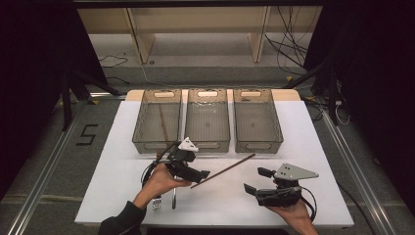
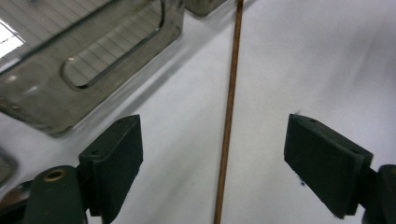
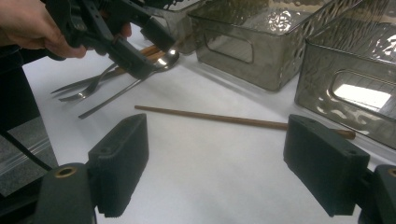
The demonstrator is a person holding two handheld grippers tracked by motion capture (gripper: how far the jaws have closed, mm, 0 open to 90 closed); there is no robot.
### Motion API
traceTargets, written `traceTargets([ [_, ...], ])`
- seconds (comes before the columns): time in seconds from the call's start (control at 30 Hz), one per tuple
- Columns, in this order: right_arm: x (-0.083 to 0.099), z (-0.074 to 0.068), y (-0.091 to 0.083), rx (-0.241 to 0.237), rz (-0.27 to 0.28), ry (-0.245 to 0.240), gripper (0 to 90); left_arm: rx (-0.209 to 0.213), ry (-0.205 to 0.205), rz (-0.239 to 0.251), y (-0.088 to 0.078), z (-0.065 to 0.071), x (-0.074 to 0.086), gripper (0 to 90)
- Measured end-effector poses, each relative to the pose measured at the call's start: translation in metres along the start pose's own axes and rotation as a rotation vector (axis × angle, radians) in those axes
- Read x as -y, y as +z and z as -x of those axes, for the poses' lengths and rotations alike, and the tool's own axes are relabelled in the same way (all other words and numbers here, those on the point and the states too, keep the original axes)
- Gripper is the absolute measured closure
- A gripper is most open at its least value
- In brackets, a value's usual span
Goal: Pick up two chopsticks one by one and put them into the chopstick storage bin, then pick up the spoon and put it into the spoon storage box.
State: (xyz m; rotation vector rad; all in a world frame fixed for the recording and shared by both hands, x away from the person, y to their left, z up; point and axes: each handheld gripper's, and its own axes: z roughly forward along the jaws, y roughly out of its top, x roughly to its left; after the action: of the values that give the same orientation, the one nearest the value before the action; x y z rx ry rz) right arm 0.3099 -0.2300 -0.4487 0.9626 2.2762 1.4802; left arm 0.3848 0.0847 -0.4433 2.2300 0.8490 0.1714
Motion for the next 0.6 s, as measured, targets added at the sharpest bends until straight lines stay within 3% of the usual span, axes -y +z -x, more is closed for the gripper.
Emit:
traceTargets([
  [0.37, 0.001, 0.001, 0.000, 0.006, -0.005, 0.000, 23.0, 0.004, 0.047, -0.050, 0.019, 0.016, 0.000, 21.3],
  [0.6, 0.003, 0.004, -0.001, 0.009, -0.014, 0.009, 23.1, 0.018, 0.055, -0.087, 0.026, 0.019, 0.001, 33.0],
])
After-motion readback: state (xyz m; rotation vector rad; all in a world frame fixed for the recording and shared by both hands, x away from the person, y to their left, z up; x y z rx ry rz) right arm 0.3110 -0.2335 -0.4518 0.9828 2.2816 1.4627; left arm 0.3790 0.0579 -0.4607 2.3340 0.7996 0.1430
